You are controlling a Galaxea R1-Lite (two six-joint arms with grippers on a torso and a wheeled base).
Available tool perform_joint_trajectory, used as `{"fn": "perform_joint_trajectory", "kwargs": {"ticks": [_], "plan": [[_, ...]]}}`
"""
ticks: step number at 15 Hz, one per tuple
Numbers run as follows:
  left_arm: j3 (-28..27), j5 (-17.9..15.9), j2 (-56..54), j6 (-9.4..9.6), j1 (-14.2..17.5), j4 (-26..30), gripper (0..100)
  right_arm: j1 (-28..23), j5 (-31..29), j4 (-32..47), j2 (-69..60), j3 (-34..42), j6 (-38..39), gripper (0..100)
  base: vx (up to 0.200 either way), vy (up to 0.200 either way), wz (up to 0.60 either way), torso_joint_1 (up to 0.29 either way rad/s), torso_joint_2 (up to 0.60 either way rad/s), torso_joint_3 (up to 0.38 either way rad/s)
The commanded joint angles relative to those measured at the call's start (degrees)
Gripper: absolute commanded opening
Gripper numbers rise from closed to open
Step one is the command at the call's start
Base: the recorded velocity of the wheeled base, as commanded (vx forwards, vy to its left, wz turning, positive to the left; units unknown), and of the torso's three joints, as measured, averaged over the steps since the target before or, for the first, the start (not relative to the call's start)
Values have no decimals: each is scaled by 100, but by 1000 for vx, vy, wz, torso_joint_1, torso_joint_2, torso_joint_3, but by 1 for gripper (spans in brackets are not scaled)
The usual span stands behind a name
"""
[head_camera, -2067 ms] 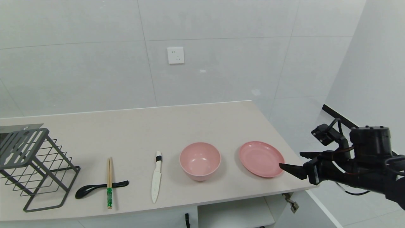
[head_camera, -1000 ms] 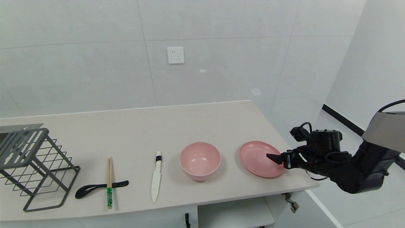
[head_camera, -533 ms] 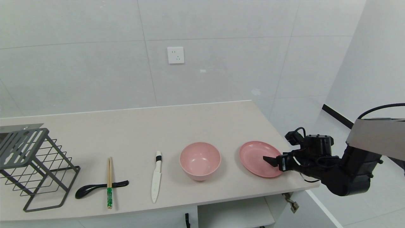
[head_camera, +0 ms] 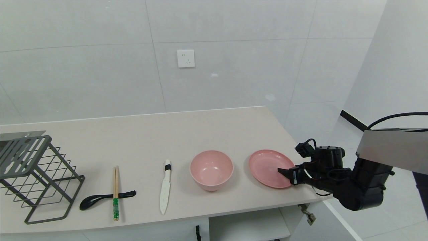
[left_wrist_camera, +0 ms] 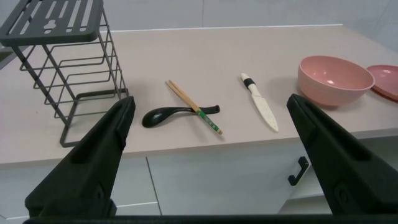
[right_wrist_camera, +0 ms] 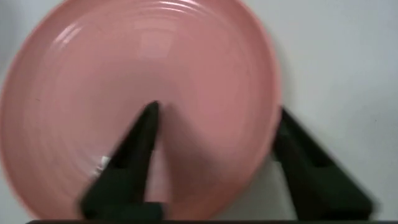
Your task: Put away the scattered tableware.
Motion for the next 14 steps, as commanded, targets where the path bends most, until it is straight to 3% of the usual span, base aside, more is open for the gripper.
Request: {"fn": "perform_joint_trajectory", "kwargs": {"ticks": [1,5,8,10,14], "plan": [[0,0,7,-4,0,2,100,-53,-168,28,172,-43,27,0,0,0,0,0,0,0],[0,0,7,-4,0,-7,100,-273,-292,-244,-100,-131,423,0,0,0,0,0,0,0],[0,0,7,-4,0,2,100,61,-230,-798,-443,-122,1812,0,0,0,0,0,0,0],[0,0,7,-4,0,-7,100,193,-239,-1053,-645,-43,2304,0,0,0,0,0,0,0],[0,-8,7,5,0,2,100,202,-256,-2011,-935,511,2532,0,0,0,0,0,0,0]]}}
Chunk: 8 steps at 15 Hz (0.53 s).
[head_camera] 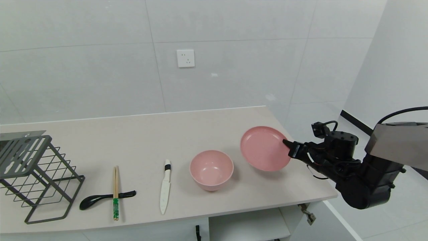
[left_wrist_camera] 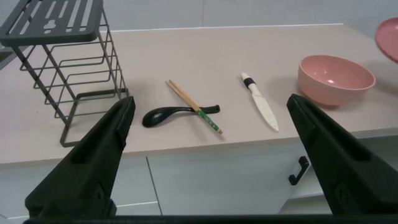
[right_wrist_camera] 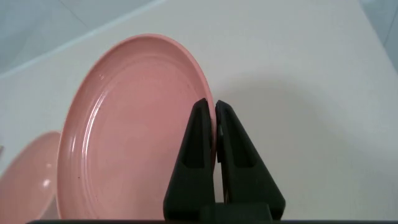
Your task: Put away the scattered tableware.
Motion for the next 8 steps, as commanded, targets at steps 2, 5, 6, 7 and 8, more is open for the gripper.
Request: {"fn": "perform_joint_trajectory", "kwargs": {"ticks": [2,5,6,7,8], "plan": [[0,-4,7,18,0,-1,100,21,-6,-874,-440,797,216,0,0,0,0,0,0,0],[0,-12,7,18,0,-1,100,179,-14,-874,-1319,1394,356,0,0,0,0,0,0,0],[0,-12,7,18,0,-1,100,144,-23,-874,-1486,1447,348,0,0,0,0,0,0,0],[0,-12,7,18,0,-1,100,126,-32,-874,-1556,1491,339,0,0,0,0,0,0,0],[0,-12,7,26,0,-1,100,100,-32,-874,-1679,1631,313,0,0,0,0,0,0,0]]}}
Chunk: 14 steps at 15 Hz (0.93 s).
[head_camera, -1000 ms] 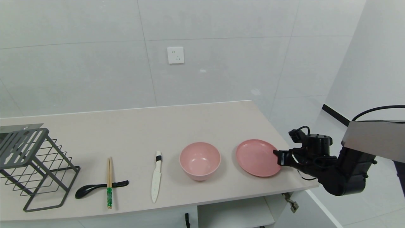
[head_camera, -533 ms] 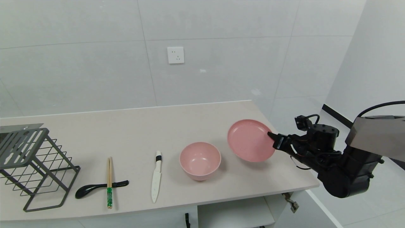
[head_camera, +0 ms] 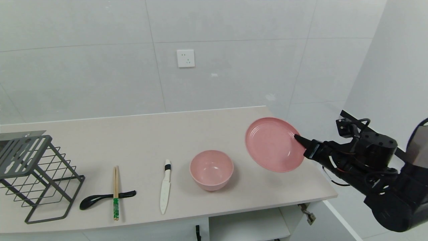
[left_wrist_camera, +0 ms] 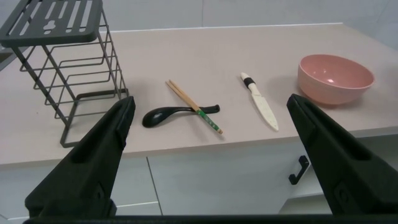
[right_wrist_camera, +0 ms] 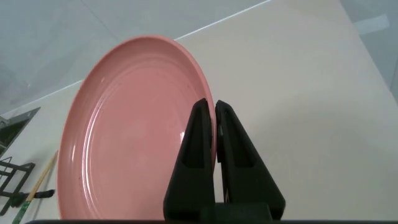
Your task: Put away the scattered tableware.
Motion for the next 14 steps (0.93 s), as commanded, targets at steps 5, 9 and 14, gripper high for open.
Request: {"fn": "perform_joint_trajectory", "kwargs": {"ticks": [5,9,14], "plan": [[0,-54,7,95,0,-1,100,47,7,-8,-1101,852,-140,0,0,0,0,0,0,0],[0,-72,7,-63,0,-10,100,152,16,-8,-1453,984,-140,0,0,0,0,0,0,0],[-53,-370,7,113,0,-151,100,117,25,-8,-1866,1265,-157,0,0,0,0,0,0,0]]}}
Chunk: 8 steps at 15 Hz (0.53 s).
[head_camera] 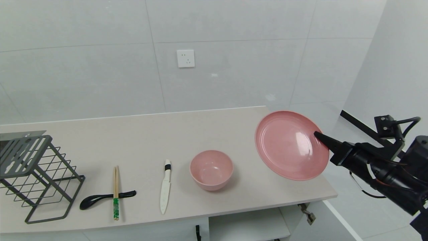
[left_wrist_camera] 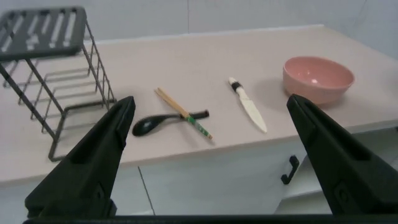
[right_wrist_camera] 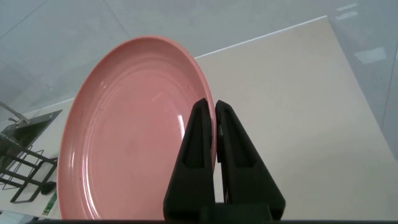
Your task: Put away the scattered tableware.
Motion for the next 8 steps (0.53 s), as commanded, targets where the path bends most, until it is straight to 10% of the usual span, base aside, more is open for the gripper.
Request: {"fn": "perform_joint_trajectory", "kwargs": {"ticks": [1,3,6,8], "plan": [[-520,-107,16,-20,0,-562,100,17,12,-8,-297,162,-8,0,0,0,0,0,0,0],[-1847,-292,614,-195,70,-861,100,9,38,-8,-341,153,-271,0,0,0,0,0,0,0],[-1891,-353,728,-442,-62,-360,100,35,38,-8,-341,162,-298,0,0,0,0,0,0,0],[-1935,-371,1431,-1022,-264,-210,100,0,38,-8,-438,162,-289,0,0,0,0,0,0,0]]}}
